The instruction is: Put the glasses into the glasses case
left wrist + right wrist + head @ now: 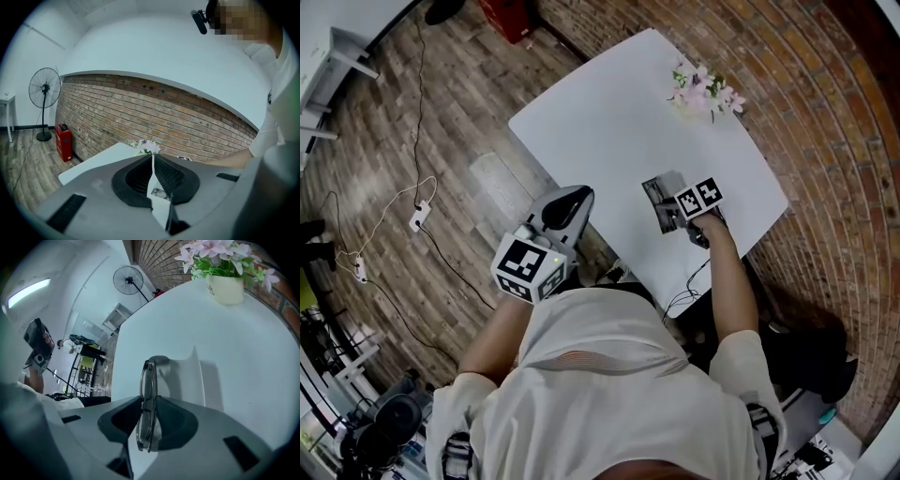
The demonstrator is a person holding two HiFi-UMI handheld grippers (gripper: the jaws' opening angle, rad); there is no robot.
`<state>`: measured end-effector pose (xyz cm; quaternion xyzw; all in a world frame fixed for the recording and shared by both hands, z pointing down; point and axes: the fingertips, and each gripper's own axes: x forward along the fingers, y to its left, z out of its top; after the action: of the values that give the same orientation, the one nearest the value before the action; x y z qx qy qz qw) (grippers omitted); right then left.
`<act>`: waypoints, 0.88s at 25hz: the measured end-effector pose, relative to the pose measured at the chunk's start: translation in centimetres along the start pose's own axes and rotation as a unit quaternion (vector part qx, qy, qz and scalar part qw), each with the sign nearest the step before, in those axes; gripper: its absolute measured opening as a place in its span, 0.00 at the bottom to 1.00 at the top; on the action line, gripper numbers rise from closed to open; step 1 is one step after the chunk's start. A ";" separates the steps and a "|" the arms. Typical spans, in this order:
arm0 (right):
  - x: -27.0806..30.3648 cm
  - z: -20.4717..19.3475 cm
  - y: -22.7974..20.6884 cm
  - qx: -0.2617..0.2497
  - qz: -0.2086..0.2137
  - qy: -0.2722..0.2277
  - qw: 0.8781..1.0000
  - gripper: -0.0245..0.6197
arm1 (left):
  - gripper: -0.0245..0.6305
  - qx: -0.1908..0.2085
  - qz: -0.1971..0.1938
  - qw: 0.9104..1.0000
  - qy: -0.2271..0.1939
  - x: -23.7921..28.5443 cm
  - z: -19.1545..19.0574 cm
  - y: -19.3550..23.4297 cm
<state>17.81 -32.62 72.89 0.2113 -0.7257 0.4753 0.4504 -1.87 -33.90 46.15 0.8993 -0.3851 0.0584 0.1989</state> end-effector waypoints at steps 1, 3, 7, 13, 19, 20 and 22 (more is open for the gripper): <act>0.1 0.0 0.0 0.003 0.001 0.000 1.000 0.28 | 0.08 0.000 0.000 1.000 0.000 0.0 0.0 0.0; 0.2 0.0 0.1 0.005 0.001 0.002 1.000 0.28 | 0.08 0.000 0.000 1.000 0.001 0.0 0.0 0.1; 0.3 0.2 0.1 0.003 -0.008 -0.003 1.000 0.30 | 0.08 0.000 -0.001 1.000 0.003 0.0 0.0 0.2; -0.8 0.8 0.0 -0.009 -0.049 -0.029 0.998 0.43 | 0.08 0.004 -0.006 1.000 0.001 0.1 0.4 0.1; -6.8 3.4 2.5 -0.021 -0.079 -0.167 0.982 0.44 | 0.08 0.010 -0.026 1.000 -0.008 0.9 1.1 -0.6; -8.3 3.8 2.9 -0.021 -0.084 -0.201 0.976 0.44 | 0.08 0.013 -0.034 0.999 -0.012 1.1 1.4 -0.8; -11.7 4.4 3.9 -0.022 -0.101 -0.262 0.960 0.44 | 0.08 0.019 -0.048 0.998 -0.018 1.6 2.1 -1.5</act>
<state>18.82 -36.12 60.32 0.3904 -0.8034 0.3395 0.2947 0.21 -34.85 44.16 0.9214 -0.3437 0.0396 0.1772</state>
